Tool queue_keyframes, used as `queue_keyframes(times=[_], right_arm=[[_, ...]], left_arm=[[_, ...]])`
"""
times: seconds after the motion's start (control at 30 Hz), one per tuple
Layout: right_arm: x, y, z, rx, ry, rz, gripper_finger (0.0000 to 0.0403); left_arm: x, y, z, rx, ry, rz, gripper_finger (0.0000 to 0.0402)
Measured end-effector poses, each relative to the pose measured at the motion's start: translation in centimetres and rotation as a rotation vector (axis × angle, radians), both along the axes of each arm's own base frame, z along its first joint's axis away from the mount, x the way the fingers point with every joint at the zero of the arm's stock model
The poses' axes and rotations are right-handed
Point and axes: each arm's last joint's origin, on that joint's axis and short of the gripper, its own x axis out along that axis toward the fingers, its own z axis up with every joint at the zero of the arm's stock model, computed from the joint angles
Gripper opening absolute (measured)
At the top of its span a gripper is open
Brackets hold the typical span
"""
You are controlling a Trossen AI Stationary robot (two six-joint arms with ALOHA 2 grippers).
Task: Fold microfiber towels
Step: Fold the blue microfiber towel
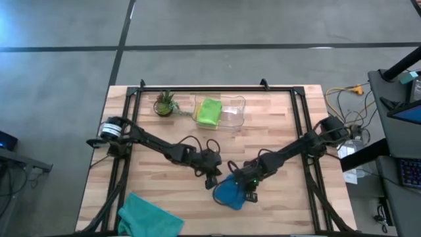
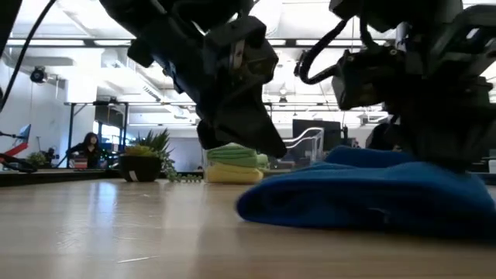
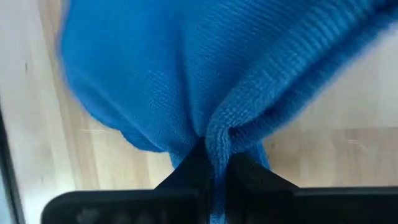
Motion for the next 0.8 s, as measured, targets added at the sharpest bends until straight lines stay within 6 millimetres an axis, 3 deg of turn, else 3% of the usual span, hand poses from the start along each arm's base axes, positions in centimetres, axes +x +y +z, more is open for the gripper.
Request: queue_keyframes(times=[0.33, 0.6, 0.8], right_arm=[[-0.3, -2.4, 2.2, -0.164, -0.098, -0.142, 0.0025], [-0.5, -5.7, 3.3, -0.232, -0.092, -0.277, 0.0112], [-1.6, -6.6, 6.4, -0.275, -0.215, -0.394, 0.0171]], left_arm=[[0.3, 1.9, 1.2, 0.022, -0.048, 0.051, 0.0], [-0.8, 2.6, 2.9, 0.151, -0.043, -0.016, 0.0], [-3.0, 3.7, 4.7, 0.272, 0.031, 0.005, 0.0]])
